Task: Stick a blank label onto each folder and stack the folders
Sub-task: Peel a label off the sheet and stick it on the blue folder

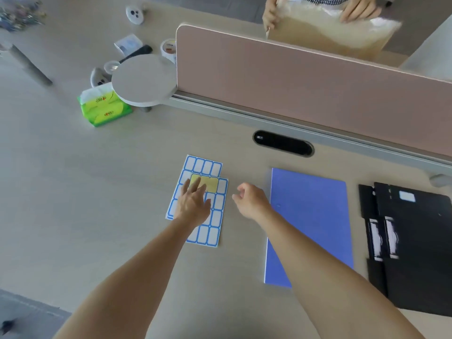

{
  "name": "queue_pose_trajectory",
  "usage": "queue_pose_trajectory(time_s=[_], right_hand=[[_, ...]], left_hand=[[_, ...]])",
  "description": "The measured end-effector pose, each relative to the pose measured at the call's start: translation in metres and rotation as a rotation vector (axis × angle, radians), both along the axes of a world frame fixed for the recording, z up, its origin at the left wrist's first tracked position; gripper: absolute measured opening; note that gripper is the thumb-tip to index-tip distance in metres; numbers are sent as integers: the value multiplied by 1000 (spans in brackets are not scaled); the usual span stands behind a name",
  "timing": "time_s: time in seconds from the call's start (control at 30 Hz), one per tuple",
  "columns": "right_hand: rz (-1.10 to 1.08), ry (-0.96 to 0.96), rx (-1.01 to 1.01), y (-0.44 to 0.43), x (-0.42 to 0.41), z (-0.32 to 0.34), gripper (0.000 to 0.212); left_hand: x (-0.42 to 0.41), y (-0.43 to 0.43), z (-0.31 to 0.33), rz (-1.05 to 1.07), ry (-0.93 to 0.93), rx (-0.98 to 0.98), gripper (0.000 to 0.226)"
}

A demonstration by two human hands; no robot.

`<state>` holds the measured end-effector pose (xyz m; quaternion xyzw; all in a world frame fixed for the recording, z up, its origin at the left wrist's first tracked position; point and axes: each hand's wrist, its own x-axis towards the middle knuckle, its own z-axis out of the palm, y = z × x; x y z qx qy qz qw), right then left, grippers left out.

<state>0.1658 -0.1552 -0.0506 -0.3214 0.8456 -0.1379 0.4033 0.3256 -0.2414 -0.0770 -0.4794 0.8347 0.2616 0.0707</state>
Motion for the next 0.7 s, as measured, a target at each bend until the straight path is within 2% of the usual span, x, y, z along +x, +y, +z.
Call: queue_pose_trajectory(time_s=[0.13, 0.33, 0.5, 0.63, 0.7], right_hand=[[-122, -100, -11, -29, -3, -10, 49], [-356, -257, -55, -54, 11, -26, 46], [-295, -131, -72, -57, 12, -26, 25], [-194, 0, -86, -60, 16, -29, 17], [-75, 113, -116, -59, 17, -31, 19]], left_hand=[[-3, -9, -10, -27, -65, 40, 61], [-3, -11, -17, 5, -47, 14, 50], [0, -16, -13, -4, -44, 54, 51], [1, -19, -6, -34, -76, 90, 54], [0, -18, -1, -66, -101, 105, 56]])
